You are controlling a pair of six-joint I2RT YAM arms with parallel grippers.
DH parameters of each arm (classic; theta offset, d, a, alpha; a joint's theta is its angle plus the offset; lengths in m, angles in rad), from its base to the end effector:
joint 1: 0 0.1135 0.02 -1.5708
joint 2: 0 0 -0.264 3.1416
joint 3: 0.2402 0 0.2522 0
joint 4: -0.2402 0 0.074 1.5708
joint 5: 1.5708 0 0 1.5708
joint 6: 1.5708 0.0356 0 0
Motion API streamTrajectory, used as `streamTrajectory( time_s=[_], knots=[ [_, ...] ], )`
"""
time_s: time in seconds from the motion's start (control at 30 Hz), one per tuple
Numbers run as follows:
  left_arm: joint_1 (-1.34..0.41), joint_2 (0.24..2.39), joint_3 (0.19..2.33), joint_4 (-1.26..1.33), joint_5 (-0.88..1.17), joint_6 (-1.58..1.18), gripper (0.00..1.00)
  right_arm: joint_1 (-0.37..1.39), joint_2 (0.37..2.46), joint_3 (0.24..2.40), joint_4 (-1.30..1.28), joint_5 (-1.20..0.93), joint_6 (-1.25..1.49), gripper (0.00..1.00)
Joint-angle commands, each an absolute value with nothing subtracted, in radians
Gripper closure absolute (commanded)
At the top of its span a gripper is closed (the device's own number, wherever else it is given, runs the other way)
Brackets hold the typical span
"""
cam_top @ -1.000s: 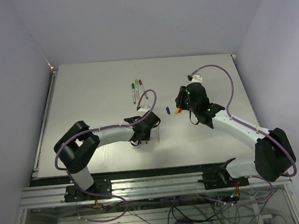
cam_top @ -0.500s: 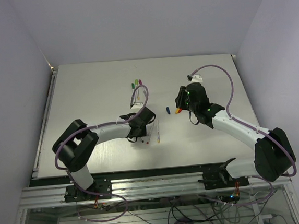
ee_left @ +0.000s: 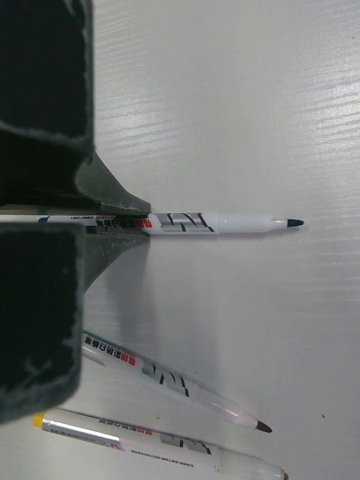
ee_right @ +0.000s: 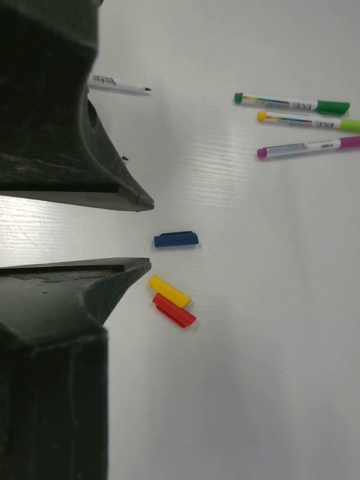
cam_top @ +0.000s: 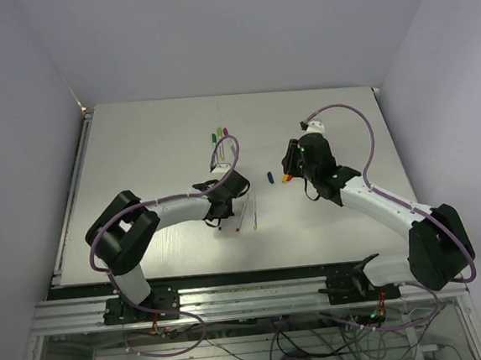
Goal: Insert the pens into the pen caps
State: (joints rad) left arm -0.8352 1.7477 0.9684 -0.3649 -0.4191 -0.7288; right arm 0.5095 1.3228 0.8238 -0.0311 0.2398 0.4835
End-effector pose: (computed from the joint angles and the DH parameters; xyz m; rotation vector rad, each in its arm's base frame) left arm 0.2301 -0.2327 0.1469 0.0183 2.5527 -0.0045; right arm 0.2596 0.1354 0.2500 0.1176 2.1001 0.3505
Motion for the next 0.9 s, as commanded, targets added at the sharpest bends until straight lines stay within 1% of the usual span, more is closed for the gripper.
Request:
streamTrajectory(
  time_s=[0.0,0.17,0.43,0.63,0.73,0.87],
  knots=[
    [-0.827,1.826,0.886,-0.412,-0.288,-0.711,0.93,0.505,1.364,0.851,-0.053,0.234,0.442,0.69],
    [-0.825,1.736,0.910,-0.371,-0.295,-0.646,0.93,0.504,1.473,0.905,-0.076,0.148,0.391,0.68],
    [-0.825,1.577,0.996,-0.349,-0.361,-0.556,0.93,0.504,1.645,0.994,-0.096,0.085,0.339,0.65],
    [-0.825,1.450,0.920,-0.226,-0.318,-0.543,0.93,0.503,1.771,1.092,-0.123,0.093,0.318,0.63],
    [-0.823,1.395,0.870,-0.146,-0.290,-0.532,0.93,0.505,1.805,1.109,-0.115,0.094,0.323,0.63],
    [-0.820,1.349,0.841,-0.107,-0.257,-0.522,0.93,0.506,1.836,1.124,-0.121,0.104,0.331,0.63]
  ],
)
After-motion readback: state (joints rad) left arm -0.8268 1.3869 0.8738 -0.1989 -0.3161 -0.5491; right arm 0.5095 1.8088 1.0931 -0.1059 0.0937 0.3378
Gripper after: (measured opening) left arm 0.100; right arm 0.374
